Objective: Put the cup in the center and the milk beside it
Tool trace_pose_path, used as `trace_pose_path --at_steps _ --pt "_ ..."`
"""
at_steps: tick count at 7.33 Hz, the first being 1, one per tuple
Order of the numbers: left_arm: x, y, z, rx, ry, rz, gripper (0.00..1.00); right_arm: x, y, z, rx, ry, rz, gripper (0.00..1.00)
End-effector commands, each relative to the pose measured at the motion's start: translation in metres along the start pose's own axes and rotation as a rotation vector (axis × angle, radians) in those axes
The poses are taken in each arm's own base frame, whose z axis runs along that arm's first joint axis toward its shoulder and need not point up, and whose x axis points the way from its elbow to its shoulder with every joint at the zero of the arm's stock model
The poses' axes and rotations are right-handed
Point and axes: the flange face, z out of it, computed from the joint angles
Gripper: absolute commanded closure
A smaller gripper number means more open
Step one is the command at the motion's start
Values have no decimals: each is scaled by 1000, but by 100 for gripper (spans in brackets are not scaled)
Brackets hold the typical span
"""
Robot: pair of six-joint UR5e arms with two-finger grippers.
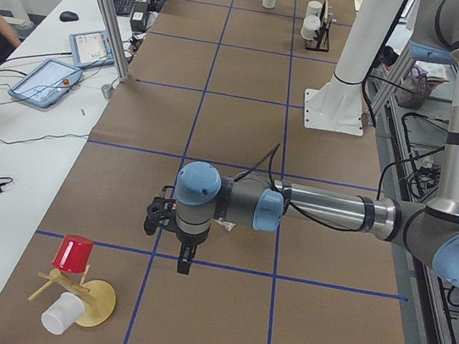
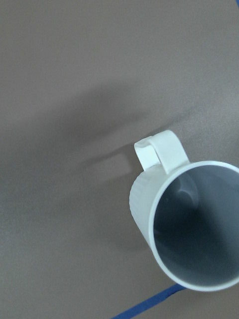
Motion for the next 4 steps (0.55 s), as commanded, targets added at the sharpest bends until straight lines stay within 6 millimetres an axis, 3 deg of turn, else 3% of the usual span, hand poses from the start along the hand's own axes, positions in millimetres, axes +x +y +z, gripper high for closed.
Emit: trace_pose_path --at_steps 1,4 --pt "-2 0 2 8 0 8 2 -1 -4 1 2 -3 2 0" --pt "0 0 0 12 0 12 2 -1 -10 4 42 -45 96 0"
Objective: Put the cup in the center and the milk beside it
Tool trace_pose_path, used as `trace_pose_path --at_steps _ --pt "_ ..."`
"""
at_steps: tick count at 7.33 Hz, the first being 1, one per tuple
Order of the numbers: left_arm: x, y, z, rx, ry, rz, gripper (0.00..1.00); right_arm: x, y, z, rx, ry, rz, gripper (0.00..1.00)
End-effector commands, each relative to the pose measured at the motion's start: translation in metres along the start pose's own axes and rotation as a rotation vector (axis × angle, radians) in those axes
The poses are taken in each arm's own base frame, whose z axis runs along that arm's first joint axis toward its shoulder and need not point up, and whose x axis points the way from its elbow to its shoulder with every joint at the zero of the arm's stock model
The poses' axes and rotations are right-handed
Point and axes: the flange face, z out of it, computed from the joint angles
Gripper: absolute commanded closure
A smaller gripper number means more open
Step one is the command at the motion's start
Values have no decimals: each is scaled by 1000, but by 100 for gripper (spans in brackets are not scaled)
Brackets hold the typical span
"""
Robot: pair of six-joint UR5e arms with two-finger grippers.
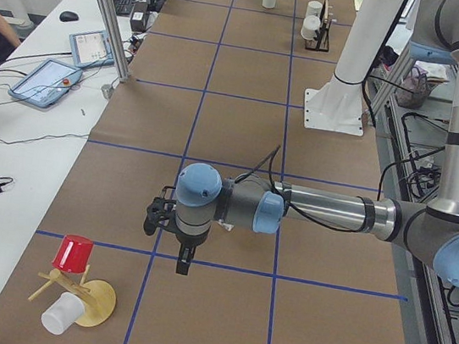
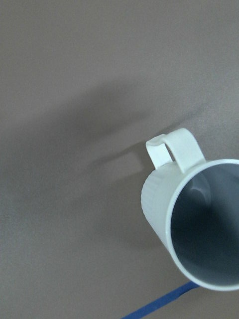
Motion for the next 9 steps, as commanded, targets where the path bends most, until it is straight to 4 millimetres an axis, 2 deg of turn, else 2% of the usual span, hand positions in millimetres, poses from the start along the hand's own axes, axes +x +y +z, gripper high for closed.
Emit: trace_pose_path --at_steps 1,2,4,5,7,8,9 --pt "2 0 -2 4 0 4 2 8 -4 10 39 -34 99 0" --pt "3 -2 -3 7 0 7 2 22 -5 22 48 -36 97 0" --pt "2 -1 -3 13 0 12 2 21 -9 23 56 -42 101 0" --pt "1 -1 -2 11 0 10 2 20 -9 23 56 -43 98 10" --pt "0 -1 0 9 0 8 2 14 -10 18 63 -54 97 91" --pt "0 -1 0 9 0 8 2 6 -10 12 68 -74 82 100" --pt "0 -1 0 8 0 7 2 -10 -10 0 83 -103 57 100"
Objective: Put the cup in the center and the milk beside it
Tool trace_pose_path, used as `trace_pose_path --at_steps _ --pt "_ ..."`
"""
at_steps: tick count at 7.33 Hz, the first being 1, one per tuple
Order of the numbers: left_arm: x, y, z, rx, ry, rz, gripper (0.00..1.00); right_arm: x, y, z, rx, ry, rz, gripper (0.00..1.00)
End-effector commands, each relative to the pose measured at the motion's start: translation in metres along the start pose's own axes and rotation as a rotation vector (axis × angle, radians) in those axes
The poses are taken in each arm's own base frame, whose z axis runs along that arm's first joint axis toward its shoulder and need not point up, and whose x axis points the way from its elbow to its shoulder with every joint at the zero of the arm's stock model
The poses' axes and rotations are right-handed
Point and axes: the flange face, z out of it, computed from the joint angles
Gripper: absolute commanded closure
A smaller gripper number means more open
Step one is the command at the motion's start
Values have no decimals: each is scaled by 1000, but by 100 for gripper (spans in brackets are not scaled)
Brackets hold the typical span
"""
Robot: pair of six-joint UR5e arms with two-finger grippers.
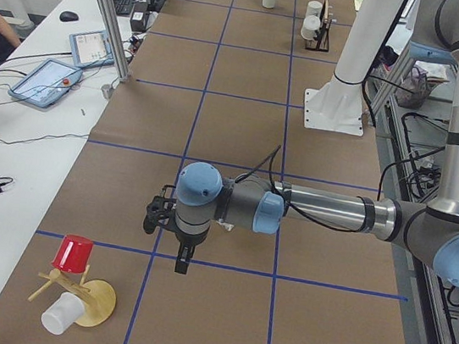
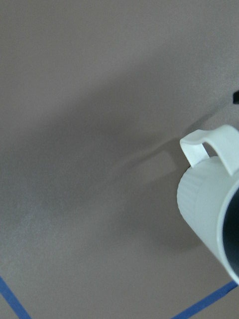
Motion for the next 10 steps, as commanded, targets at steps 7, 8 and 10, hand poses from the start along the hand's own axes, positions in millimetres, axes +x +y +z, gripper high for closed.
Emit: trace_pose_path --at_steps 7,8,10 --pt "-1 0 1 -3 0 -3 2 -173 10 -87 69 -183 -183 100" --pt "-1 0 1 -3 0 -3 2 -230 6 -81 46 -186 -266 100" --pt "-2 1 2 -4 0 -6 2 -382 15 -114 4 -183 -361 100"
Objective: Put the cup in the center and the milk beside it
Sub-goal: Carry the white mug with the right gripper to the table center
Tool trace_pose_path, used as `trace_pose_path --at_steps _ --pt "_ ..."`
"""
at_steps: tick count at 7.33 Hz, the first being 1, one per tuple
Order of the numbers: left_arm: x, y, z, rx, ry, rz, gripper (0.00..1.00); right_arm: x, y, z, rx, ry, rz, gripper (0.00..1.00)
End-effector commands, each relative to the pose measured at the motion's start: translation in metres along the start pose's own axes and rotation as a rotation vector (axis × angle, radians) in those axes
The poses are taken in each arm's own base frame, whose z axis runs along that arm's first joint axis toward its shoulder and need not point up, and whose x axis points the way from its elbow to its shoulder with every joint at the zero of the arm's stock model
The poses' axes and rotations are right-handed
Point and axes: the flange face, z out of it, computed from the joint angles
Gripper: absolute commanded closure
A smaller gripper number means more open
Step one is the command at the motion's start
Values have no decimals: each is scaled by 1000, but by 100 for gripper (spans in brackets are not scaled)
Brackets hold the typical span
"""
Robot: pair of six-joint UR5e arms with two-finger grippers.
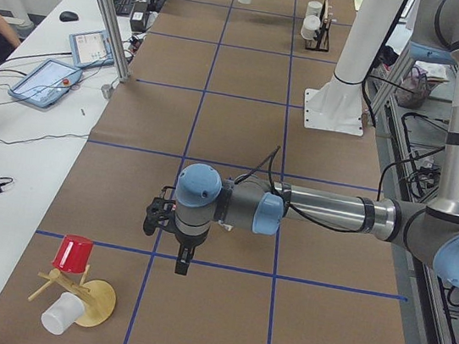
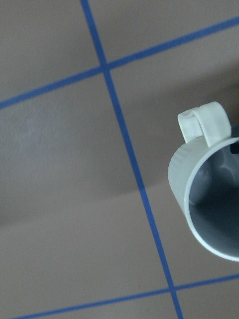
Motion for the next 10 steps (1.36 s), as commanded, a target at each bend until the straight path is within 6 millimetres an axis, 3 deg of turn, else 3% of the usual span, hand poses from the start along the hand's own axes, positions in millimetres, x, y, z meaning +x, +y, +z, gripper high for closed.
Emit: trace_pose_path --at_steps 1,2,3,4,5,7,9,10 --pt "0 0 0 1 0 -1 2 -186 -28 5 -79 10 -106 100" --pt "1 -2 -1 3 0 1 2 -275 -22 25 -108 29 -193 100" --pt "1 -2 -1 3 0 1 2 -338 -8 49 -75 84 -282 100" --pt "1 -1 -1 1 2 -1 2 -396 23 91 -70 122 -321 100" --pt "1 -1 1 -1 17 -1 2 -442 41 118 -60 136 -320 100" --pt "2 -1 2 -3 40 -3 2 -514 71 158 -68 150 -354 100" --pt "2 -1 2 -3 40 -3 2 -543 85 203 -73 144 -380 100" --pt "3 -1 2 -2 52 -2 2 -546 95 221 -75 142 -402 100"
